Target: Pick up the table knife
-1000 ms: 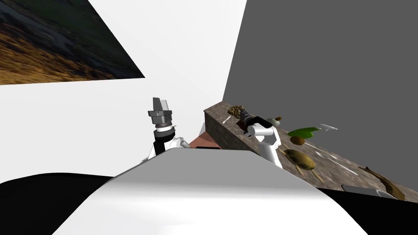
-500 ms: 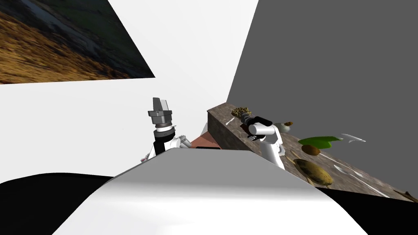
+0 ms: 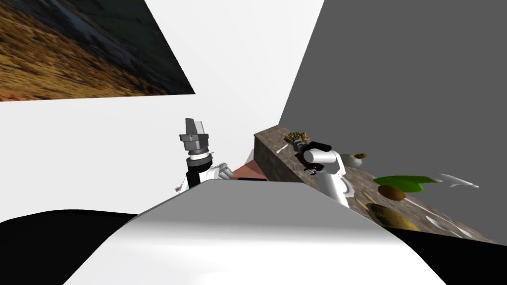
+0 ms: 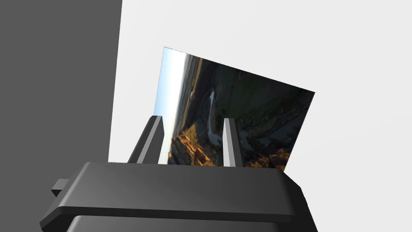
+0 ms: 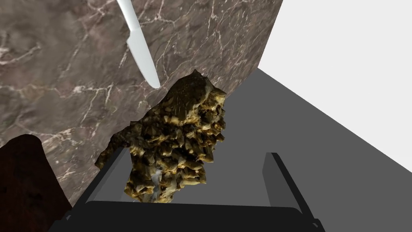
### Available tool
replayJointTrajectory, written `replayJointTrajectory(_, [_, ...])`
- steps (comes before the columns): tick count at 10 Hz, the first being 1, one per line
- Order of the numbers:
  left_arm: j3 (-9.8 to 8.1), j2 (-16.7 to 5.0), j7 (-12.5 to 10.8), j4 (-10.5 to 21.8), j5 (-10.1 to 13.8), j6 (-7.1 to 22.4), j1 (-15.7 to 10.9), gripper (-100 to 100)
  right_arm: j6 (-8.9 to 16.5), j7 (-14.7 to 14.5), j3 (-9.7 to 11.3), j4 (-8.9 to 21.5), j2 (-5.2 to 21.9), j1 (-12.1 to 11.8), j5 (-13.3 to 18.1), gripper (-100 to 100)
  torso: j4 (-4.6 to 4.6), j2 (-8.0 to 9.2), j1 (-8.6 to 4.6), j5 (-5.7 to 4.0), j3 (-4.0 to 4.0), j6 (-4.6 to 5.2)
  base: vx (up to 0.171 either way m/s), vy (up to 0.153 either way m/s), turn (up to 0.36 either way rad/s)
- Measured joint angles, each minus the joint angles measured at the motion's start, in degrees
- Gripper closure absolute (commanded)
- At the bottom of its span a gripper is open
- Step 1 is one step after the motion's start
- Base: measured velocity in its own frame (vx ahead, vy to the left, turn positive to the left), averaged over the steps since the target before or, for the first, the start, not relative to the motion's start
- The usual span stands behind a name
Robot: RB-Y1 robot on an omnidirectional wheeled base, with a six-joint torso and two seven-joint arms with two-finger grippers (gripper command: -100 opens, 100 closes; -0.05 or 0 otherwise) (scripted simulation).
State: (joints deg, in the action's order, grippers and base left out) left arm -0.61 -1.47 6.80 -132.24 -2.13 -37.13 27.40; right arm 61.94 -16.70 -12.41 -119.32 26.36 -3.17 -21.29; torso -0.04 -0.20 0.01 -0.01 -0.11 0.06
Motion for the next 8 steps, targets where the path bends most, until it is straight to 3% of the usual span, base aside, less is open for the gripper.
replayJointTrajectory(8, [-0.01,0.0,0.0,0.0,0.0,0.0,0.0,0,12.1,-3.7,-2.3,2.1,2.2,0.0,-2.4,-100,0.0,0.01,-0.01,0.0,0.0,0.07,0.025,0.001,0.108])
